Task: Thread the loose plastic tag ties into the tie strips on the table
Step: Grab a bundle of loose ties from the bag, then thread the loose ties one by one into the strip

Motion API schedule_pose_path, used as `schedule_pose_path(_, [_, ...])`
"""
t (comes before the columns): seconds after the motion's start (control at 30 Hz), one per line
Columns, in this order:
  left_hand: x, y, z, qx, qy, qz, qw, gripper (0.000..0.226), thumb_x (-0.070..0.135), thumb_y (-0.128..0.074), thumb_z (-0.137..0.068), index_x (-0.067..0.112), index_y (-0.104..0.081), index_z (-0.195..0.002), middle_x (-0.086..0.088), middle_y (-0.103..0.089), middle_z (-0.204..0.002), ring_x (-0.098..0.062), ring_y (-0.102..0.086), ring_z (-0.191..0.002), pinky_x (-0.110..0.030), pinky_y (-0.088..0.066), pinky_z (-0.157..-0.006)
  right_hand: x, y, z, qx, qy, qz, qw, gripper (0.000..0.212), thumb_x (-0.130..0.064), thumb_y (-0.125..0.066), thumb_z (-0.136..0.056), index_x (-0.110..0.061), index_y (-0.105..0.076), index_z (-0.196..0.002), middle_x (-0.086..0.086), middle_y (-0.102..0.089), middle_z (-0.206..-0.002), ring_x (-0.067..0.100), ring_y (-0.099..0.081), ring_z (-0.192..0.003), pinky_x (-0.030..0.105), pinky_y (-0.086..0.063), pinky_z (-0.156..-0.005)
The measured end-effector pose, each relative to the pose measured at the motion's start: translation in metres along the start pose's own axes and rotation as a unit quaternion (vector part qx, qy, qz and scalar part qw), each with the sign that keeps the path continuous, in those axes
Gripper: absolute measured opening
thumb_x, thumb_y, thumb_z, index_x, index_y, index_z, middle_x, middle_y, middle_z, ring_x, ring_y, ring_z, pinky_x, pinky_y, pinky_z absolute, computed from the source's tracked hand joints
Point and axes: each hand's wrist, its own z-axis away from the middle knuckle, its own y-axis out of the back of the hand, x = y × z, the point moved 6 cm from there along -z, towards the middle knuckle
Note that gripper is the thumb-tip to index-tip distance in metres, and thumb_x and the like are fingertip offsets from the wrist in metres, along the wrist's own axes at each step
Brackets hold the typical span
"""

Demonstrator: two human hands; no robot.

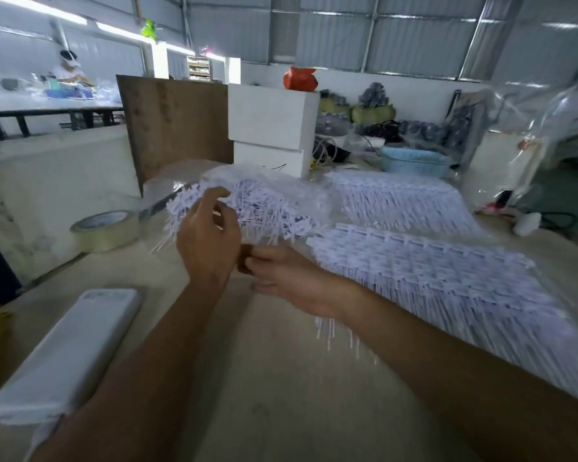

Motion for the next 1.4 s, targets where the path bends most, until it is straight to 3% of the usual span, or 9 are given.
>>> schedule_pose_path(0.17, [0.06,-0.029,0.031,-0.169,-0.141,0.023,0.975,0.019,0.023,-0.047,-0.095,0.017,-0.061,-0.105,0.007,-0.036,-0.046,-0.01,-0.04,-0.04,-0.026,-0.035,-0.046,0.024,0.066,0.091,0.04,0.034,0.05,0.997,0.025,-0.013,-0.053,-0.103,-0.005,-0.066,-0.123,0.018,-0.072,-0.111,0.028,-0.072,-0.1,0.037,-0.058,-0.091])
schedule_pose_path(0.27, [0.102,-0.067,0.064,-0.295,-0.222,-0.003,0.929,0.02,0.022,-0.049,-0.098,0.02,-0.065,-0.11,0.01,-0.047,-0.056,-0.013,-0.045,-0.049,-0.028,-0.044,-0.052,0.027,0.134,0.141,0.165,0.06,0.092,0.98,0.022,-0.014,-0.052,-0.103,-0.003,-0.071,-0.11,0.017,-0.074,-0.098,0.027,-0.073,-0.087,0.035,-0.061,-0.077])
schedule_pose_path(0.33, [0.118,-0.094,0.081,-0.377,-0.252,-0.042,0.89,0.023,0.023,-0.05,-0.1,0.021,-0.066,-0.116,0.006,-0.066,-0.084,-0.02,-0.061,-0.07,-0.035,-0.054,-0.067,0.031,0.185,0.17,0.271,0.072,0.213,0.936,0.02,-0.012,-0.053,-0.103,-0.009,-0.072,-0.104,0.01,-0.075,-0.093,0.025,-0.072,-0.086,0.038,-0.06,-0.079])
schedule_pose_path(0.47, [0.115,-0.125,0.08,-0.404,-0.185,-0.065,0.894,0.022,0.019,-0.051,-0.1,0.014,-0.069,-0.112,-0.008,-0.069,-0.103,-0.027,-0.065,-0.088,-0.041,-0.055,-0.079,0.054,0.268,0.21,0.394,-0.003,0.399,0.828,0.018,-0.012,-0.058,-0.099,-0.012,-0.073,-0.108,0.007,-0.071,-0.109,0.023,-0.065,-0.095,0.036,-0.05,-0.089])
schedule_pose_path(0.67, [0.076,-0.156,0.062,-0.425,-0.083,-0.204,0.878,0.024,0.027,-0.055,-0.097,0.01,-0.072,-0.099,-0.011,-0.068,-0.102,-0.031,-0.064,-0.097,-0.036,-0.051,-0.083,0.087,0.321,0.225,0.448,-0.125,0.474,0.748,0.022,-0.019,-0.058,-0.097,-0.005,-0.072,-0.104,0.02,-0.064,-0.105,0.038,-0.061,-0.099,0.038,-0.045,-0.086])
schedule_pose_path(1.03, [0.063,-0.168,0.072,-0.33,-0.032,-0.262,0.906,0.034,0.044,-0.052,-0.095,0.015,-0.07,-0.098,-0.008,-0.066,-0.098,-0.031,-0.06,-0.097,-0.042,-0.053,-0.078,0.097,0.325,0.219,0.514,-0.1,0.426,0.737,0.025,-0.012,-0.053,-0.098,-0.008,-0.068,-0.119,0.016,-0.063,-0.114,0.033,-0.062,-0.098,0.036,-0.048,-0.082])
schedule_pose_path(1.17, [0.081,-0.179,0.07,-0.316,-0.096,-0.202,0.922,0.021,0.02,-0.056,-0.095,0.01,-0.067,-0.11,-0.014,-0.059,-0.114,-0.034,-0.053,-0.111,-0.046,-0.052,-0.084,0.077,0.322,0.211,0.516,-0.074,0.485,0.702,0.024,-0.013,-0.051,-0.098,-0.01,-0.07,-0.111,0.014,-0.065,-0.11,0.033,-0.06,-0.098,0.043,-0.051,-0.085])
schedule_pose_path(1.27, [0.108,-0.197,0.078,-0.341,-0.121,-0.099,0.927,0.035,-0.004,-0.053,-0.092,0.009,-0.066,-0.121,-0.011,-0.06,-0.127,-0.03,-0.054,-0.119,-0.045,-0.049,-0.097,0.061,0.316,0.177,0.469,-0.032,0.469,0.748,0.026,-0.012,-0.049,-0.1,-0.012,-0.071,-0.113,0.009,-0.068,-0.115,0.027,-0.063,-0.1,0.037,-0.051,-0.088])
schedule_pose_path(1.4, [0.134,-0.238,0.086,-0.434,-0.159,-0.156,0.873,0.056,-0.005,-0.051,-0.09,0.013,-0.052,-0.142,-0.009,-0.053,-0.143,-0.028,-0.048,-0.132,-0.044,-0.041,-0.109,0.049,0.313,0.125,0.391,-0.024,0.493,0.776,0.034,0.001,-0.05,-0.096,-0.012,-0.068,-0.122,0.011,-0.066,-0.127,0.027,-0.062,-0.112,0.037,-0.048,-0.098])
